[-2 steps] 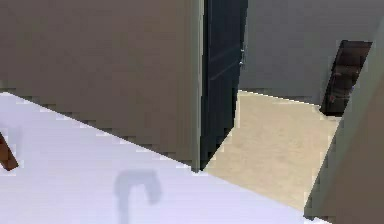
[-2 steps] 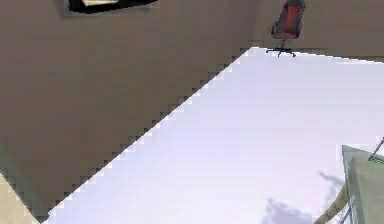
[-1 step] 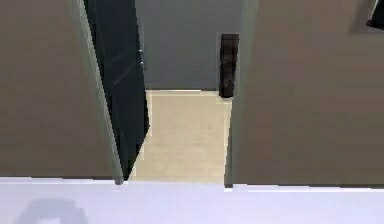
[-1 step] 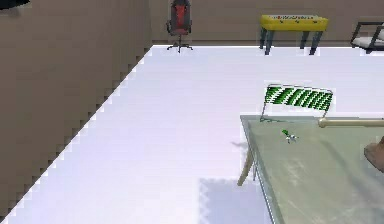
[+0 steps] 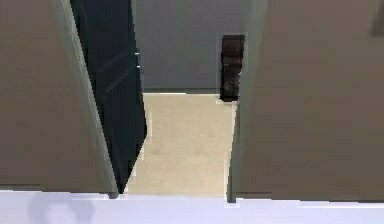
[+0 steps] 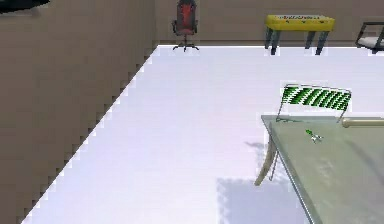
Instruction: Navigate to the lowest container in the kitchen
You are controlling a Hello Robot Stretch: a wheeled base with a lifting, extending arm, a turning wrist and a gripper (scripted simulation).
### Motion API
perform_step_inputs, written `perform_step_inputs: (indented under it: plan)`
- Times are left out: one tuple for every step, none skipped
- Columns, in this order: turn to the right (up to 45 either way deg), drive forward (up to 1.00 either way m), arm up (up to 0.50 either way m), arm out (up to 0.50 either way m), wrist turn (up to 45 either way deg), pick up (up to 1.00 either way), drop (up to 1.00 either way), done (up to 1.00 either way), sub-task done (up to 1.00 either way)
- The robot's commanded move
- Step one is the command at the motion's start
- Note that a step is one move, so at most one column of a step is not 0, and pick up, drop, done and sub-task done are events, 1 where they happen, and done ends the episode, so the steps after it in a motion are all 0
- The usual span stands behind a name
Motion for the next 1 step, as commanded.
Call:
perform_step_inputs:
  plan:
    - [-45.0,0.0,0.0,0.0,0.0,0.0,0.0,0.0,0.0]
